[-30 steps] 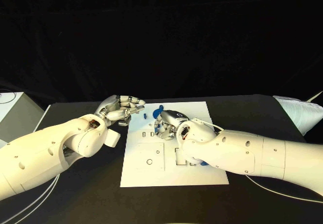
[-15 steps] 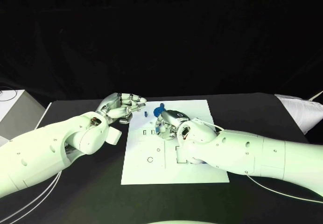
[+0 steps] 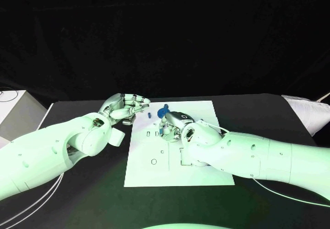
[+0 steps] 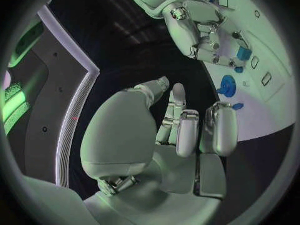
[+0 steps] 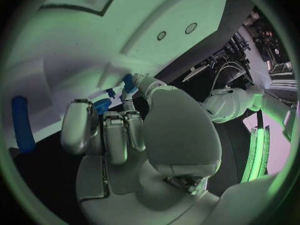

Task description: Assemble the parts on the task board

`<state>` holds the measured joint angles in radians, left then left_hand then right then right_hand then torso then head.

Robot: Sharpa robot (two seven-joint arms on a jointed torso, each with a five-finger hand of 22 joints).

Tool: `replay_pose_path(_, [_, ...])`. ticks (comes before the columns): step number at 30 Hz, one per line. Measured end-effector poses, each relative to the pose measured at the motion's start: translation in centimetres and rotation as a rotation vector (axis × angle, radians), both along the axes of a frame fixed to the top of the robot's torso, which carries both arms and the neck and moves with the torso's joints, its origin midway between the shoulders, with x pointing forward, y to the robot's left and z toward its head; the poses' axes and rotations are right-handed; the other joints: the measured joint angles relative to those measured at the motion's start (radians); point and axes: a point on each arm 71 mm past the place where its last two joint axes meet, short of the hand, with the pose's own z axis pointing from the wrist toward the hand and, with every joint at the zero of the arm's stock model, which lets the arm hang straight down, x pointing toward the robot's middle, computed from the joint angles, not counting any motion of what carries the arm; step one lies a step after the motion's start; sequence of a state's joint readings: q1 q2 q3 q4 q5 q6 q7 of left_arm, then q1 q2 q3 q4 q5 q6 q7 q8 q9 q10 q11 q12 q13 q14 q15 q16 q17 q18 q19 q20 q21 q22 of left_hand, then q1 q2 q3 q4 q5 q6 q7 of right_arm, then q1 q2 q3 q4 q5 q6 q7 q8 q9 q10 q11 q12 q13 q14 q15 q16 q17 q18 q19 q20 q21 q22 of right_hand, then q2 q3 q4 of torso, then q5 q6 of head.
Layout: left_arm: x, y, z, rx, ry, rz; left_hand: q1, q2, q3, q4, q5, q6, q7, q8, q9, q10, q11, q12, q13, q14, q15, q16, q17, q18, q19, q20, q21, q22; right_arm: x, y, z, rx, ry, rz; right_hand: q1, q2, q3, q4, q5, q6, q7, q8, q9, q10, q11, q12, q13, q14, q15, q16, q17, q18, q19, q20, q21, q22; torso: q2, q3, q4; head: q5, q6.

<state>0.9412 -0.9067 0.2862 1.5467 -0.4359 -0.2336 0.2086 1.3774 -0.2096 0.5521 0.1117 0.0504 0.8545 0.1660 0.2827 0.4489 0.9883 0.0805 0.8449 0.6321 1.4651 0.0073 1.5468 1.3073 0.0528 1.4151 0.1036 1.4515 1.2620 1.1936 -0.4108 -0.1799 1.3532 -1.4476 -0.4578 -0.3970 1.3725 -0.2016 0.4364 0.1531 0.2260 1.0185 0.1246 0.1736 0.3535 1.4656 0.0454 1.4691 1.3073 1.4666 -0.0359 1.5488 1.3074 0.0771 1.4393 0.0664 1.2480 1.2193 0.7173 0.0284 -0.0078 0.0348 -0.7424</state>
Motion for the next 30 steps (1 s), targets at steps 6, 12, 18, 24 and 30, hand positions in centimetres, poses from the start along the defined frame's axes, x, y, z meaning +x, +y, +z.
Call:
replay_pose_path(6, [0.0,0.0,0.0,0.0,0.0,0.0,0.0,0.0,0.0,0.0,0.0,0.0,0.0,0.0,0.0,0.0,0.0,0.0,0.0,0.0,0.0,0.0,0.0,0.0,0.0,0.0,0.0,0.0,-0.02,-0.01,-0.08,-0.001,0.0,0.001,-0.004,-0.004,0.0,0.0,0.0,0.0,0.0,0.0,0.001,0.0,0.0,0.0,0.001,0.0,0.0,0.0,0.0,0.0,0.0,0.0,0.0,0.0,-0.001,-0.0007,-0.0006,0.001,-0.003])
replay_pose_path(12, [-0.01,-0.01,0.0,0.0,0.0,-0.001,0.0,0.0,0.0,0.0,0.0,0.0,0.0,0.0,0.0,0.0,0.0,0.0,0.0,0.0,0.0,0.0,0.0,0.0,0.0,0.0,0.0,0.0,-0.05,-0.02,-0.16,-0.002,0.002,0.001,-0.009,-0.009,0.0,0.0,-0.005,-0.004,0.004,0.0,0.0,0.0,0.0,0.0,0.001,0.0,0.0,0.0,0.0,0.0,0.0,0.0,-0.001,-0.002,-0.001,-0.0007,-0.0006,0.001,-0.004])
replay_pose_path(18, [-0.01,0.02,0.0,0.0,0.001,-0.001,0.0,0.0,0.0,0.0,0.0,0.0,0.0,0.0,0.0,0.0,0.0,0.0,0.0,0.0,0.0,0.0,0.0,0.0,0.0,0.0,0.0,0.0,-0.08,-0.02,-0.21,-0.003,0.003,0.001,-0.027,-0.016,0.0,0.0,-0.022,-0.017,0.01,0.0,-0.002,0.0,0.0,-0.005,0.001,-0.001,0.001,0.0,0.0,0.0,-0.004,0.004,-0.007,-0.006,-0.001,-0.0007,0.0001,0.001,-0.005])
replay_pose_path(24, [-0.01,0.04,0.0,0.0,0.001,-0.001,0.0,0.0,0.0,0.0,0.0,0.0,0.0,0.0,0.0,0.0,0.0,0.0,0.0,0.0,0.0,0.0,0.001,0.0,0.0,0.0,0.0,0.0,-0.09,-0.01,-0.24,-0.004,0.004,0.001,-0.032,-0.021,-0.004,0.004,-0.038,-0.024,0.012,0.0,-0.003,0.0,0.0,-0.009,0.001,0.0,0.007,0.0,0.0,0.0,-0.007,0.006,-0.011,-0.008,-0.001,-0.001,0.0001,0.001,-0.006])
replay_pose_path(30, [-0.01,0.05,-0.01,0.0,0.002,-0.001,0.0,0.0,0.0,0.0,0.0,0.0,0.0,0.0,0.0,0.0,0.0,0.0,0.0,0.0,0.0,0.0,0.001,0.0,0.0,0.0,0.0,0.0,-0.1,-0.01,-0.24,-0.003,0.003,0.001,-0.044,-0.025,-0.013,0.007,-0.066,-0.04,0.018,0.0,-0.005,0.0,0.006,-0.017,0.001,-0.002,0.009,0.0,0.0,0.0,-0.009,0.009,-0.017,-0.011,-0.001,-0.0009,-0.0005,0.001,-0.006])
